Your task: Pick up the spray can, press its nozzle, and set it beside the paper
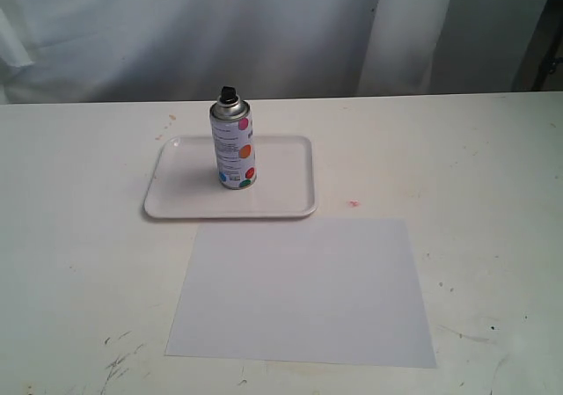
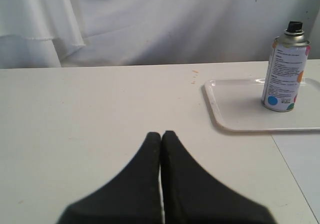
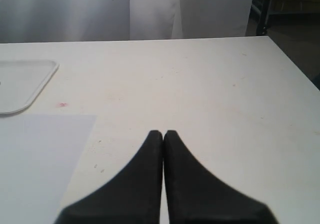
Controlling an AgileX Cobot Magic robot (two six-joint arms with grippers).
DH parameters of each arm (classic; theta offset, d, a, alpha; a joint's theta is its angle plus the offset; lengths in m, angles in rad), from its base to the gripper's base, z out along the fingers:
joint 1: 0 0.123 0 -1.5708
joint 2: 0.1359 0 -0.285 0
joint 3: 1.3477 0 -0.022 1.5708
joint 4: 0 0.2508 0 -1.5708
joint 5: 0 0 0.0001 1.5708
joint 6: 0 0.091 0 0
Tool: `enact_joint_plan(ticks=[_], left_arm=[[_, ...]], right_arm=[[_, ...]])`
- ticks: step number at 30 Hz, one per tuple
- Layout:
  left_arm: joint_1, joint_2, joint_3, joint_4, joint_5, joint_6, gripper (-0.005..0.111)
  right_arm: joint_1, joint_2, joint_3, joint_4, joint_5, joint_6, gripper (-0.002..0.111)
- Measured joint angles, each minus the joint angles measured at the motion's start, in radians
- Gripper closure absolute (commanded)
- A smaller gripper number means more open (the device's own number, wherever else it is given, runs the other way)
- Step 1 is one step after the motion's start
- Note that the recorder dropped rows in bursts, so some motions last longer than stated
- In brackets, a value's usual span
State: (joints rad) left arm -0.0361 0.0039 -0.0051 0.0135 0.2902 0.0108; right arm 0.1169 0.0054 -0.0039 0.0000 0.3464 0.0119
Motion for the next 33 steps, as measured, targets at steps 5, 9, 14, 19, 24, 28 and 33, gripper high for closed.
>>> enact_joint_plan(ticks=[5,9,14,19,24,28,33], left_arm=[[0.0,0.0,0.0,0.0,0.0,0.0,0.107],[0.0,0.0,0.0,0.0,0.0,0.0,0.107],[0.0,0.0,0.0,0.0,0.0,0.0,0.107],[0.0,0.0,0.0,0.0,0.0,0.0,0.107],[0.0,0.0,0.0,0.0,0.0,0.0,0.107],[0.0,0.0,0.0,0.0,0.0,0.0,0.107],[0.0,0.0,0.0,0.0,0.0,0.0,0.107]], right_arm=[[0.0,0.0,0.0,0.0,0.0,0.027,0.108],[0.0,0.0,0.0,-0.005,0.0,0.037,0.108],[0.0,0.0,0.0,-0.005,0.0,0.04,0.108],[0.0,0.0,0.0,-0.005,0.0,0.04,0.108],[0.0,0.0,0.0,-0.005,0.0,0.04,0.108],[0.0,0.0,0.0,-0.005,0.0,0.04,0.108],[0.0,0.0,0.0,-0.005,0.0,0.04,0.108]])
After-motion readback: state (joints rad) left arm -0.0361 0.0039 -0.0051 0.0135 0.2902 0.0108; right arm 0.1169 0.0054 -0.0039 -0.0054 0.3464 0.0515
